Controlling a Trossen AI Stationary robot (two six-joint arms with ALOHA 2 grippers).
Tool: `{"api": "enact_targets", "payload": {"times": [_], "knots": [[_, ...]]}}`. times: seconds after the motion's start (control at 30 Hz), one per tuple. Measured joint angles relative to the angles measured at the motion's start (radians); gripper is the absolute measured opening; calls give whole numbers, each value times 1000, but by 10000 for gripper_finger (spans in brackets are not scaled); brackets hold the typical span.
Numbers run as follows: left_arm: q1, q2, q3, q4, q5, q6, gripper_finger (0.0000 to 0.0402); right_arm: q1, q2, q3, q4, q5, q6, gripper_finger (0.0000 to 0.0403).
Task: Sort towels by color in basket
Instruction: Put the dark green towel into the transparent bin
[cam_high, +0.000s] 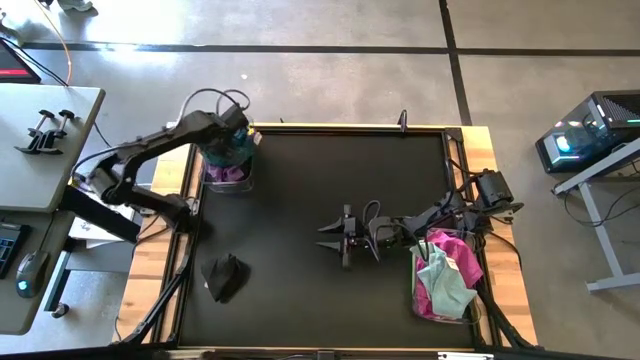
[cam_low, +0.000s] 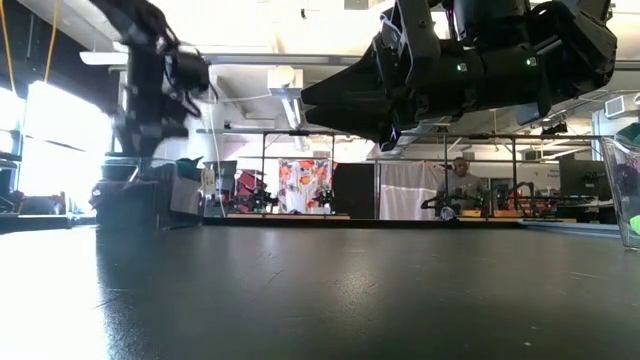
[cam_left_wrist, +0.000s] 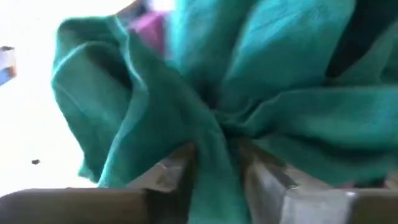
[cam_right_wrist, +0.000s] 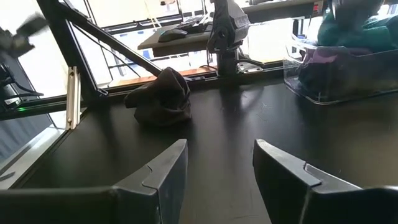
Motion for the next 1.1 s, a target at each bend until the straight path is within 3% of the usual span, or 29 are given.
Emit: {"api": "enact_targets", "payload": {"times": [0.1,0.3,0.43,0.6,0.83,1.1], "knots": [[-9,63,-73,146,91,81,68,0,0,0,0,0,0,175],[-22,177,-98,294,151,180,5,0,0,0,-1,0,3,175],[-13,190,-60,258,162,234,10,0,0,0,-1,0,0,175],[-14,120,-10,174,130,238,22,-2,0,0,0,0,4,175],[-32,-40,68,73,134,222,80,-2,0,0,0,0,7,175],[-54,-157,80,138,135,212,111,-2,0,0,0,0,23,175]]}}
